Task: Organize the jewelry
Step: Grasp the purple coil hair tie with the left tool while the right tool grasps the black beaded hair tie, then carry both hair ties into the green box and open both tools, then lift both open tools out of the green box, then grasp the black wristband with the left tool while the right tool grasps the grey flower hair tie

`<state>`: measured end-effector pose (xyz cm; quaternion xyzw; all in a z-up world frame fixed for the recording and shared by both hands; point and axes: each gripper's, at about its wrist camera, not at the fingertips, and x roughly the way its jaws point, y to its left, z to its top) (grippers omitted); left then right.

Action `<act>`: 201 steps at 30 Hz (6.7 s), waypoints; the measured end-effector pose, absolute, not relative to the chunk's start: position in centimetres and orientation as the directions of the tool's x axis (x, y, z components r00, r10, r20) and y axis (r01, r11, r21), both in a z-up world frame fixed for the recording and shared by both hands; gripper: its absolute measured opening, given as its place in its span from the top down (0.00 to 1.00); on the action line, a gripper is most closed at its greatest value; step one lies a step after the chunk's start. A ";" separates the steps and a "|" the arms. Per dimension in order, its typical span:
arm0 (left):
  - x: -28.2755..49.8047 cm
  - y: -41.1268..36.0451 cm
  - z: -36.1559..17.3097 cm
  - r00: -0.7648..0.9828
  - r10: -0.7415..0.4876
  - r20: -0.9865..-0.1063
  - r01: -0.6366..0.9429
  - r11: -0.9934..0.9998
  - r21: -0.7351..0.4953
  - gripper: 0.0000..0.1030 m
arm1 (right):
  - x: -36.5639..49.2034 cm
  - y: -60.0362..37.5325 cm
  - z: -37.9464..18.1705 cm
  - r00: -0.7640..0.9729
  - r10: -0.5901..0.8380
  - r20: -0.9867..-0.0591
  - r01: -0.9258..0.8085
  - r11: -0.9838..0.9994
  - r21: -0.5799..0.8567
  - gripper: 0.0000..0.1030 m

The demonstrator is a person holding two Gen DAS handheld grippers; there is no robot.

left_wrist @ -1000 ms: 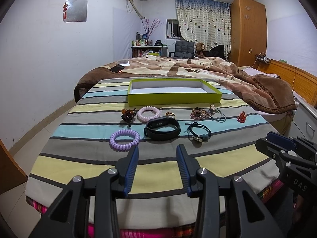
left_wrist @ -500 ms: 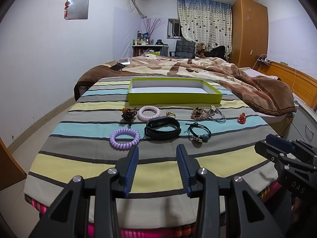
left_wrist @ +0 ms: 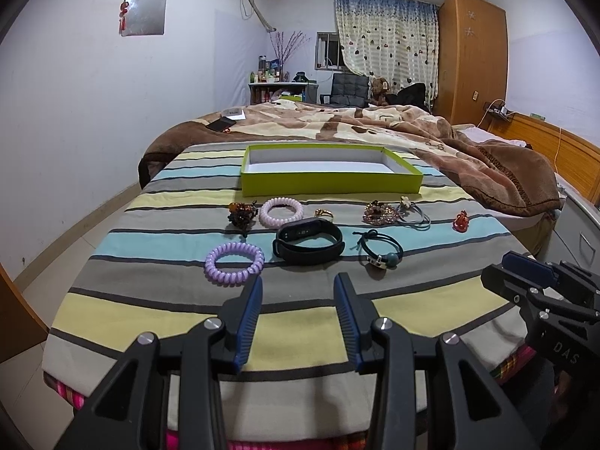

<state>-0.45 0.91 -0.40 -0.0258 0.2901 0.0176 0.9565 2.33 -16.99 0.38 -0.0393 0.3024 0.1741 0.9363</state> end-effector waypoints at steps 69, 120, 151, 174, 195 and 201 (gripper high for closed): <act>8.9 5.1 3.3 0.767 -0.049 -0.640 -0.015 0.995 -0.094 0.91 | 13.5 -12.9 3.5 0.635 0.391 -0.666 -0.424 0.897 0.123 0.99; 31.2 4.6 0.0 0.651 -0.103 -0.752 0.033 0.994 -0.108 0.70 | 35.6 -13.6 0.3 0.539 0.392 -0.745 -0.321 0.914 0.249 0.71; 11.2 4.3 2.6 0.807 -0.077 -0.586 0.026 0.995 -0.095 0.59 | 15.5 -17.2 3.6 0.663 0.444 -0.603 -0.392 0.892 0.226 0.71; 4.4 2.4 1.7 0.817 -0.097 -0.569 0.069 0.995 -0.071 0.59 | 9.1 -18.4 1.8 0.684 0.403 -0.608 -0.385 0.907 0.169 0.71; 10.3 3.7 -2.3 0.701 -0.057 -0.710 0.008 0.997 -0.072 0.59 | 16.4 -17.8 -0.3 0.637 0.320 -0.701 -0.328 0.936 0.129 0.71; 11.0 3.5 -2.6 0.677 -0.063 -0.733 0.002 0.997 -0.083 0.59 | 19.0 -17.4 -1.4 0.587 0.296 -0.754 -0.317 0.941 0.123 0.71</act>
